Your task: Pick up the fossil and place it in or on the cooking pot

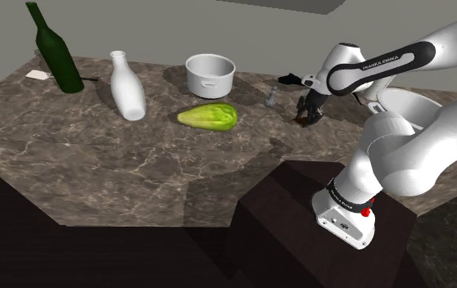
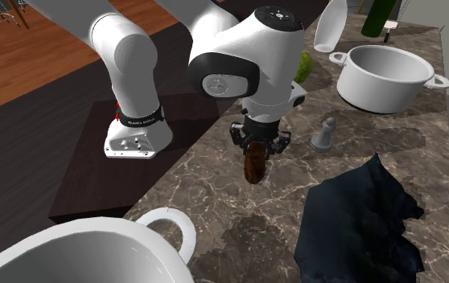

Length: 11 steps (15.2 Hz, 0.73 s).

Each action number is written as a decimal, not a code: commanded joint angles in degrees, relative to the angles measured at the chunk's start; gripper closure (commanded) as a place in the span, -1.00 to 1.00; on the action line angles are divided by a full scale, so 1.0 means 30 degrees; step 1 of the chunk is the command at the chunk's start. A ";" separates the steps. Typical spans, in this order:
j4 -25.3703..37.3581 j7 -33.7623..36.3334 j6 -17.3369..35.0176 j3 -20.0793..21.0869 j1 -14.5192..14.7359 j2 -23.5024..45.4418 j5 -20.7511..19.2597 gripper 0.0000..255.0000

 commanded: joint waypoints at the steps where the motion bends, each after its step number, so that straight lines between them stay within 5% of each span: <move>1: -0.0101 0.0017 -0.0071 0.0003 -0.0053 0.0004 -0.0012 1.00; 3: -0.0055 0.0005 0.0036 -0.0154 0.0133 0.0114 0.0028 1.00; 11: 0.0435 0.0194 -0.2945 0.2877 -0.1912 -0.1910 0.0528 1.00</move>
